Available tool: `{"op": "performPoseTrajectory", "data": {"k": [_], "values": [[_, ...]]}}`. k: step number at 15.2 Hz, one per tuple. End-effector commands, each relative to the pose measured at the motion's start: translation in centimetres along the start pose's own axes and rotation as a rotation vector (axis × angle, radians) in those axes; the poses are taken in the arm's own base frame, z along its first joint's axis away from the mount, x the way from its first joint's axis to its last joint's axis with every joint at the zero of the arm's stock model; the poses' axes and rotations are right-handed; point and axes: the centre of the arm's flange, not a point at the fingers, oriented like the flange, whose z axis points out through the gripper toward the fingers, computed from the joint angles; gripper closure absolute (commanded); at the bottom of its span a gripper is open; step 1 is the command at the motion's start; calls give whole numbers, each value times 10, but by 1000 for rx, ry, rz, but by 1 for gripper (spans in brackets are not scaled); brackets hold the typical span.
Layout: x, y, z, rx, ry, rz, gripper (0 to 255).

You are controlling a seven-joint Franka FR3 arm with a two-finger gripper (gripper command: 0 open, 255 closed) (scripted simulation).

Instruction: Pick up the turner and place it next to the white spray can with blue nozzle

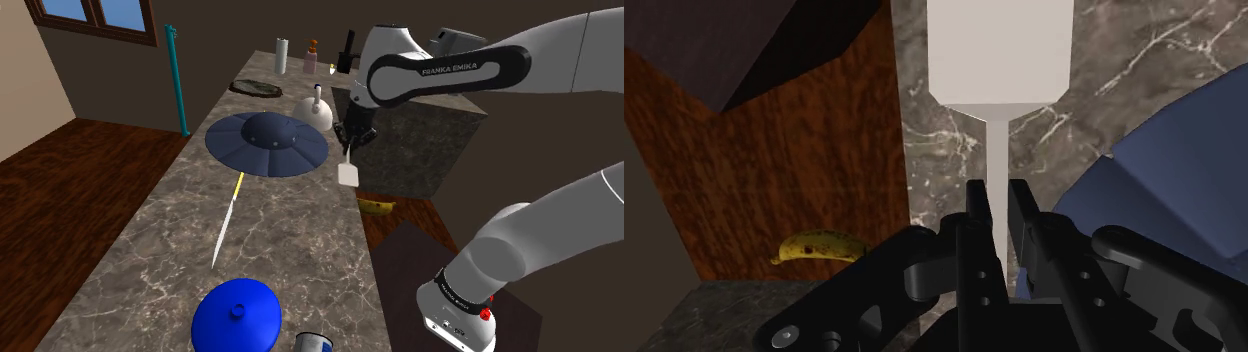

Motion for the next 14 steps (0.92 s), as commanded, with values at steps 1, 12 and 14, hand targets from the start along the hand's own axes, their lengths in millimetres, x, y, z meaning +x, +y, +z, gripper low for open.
{"op": "performPoseTrajectory", "data": {"k": [1, 12, 14], "values": [[-24, 4, 1, 0, 0, 1, 255], [-168, 21, -8, 0, 0, 1, 255], [-194, 25, -9, 0, 0, 1, 255]]}}
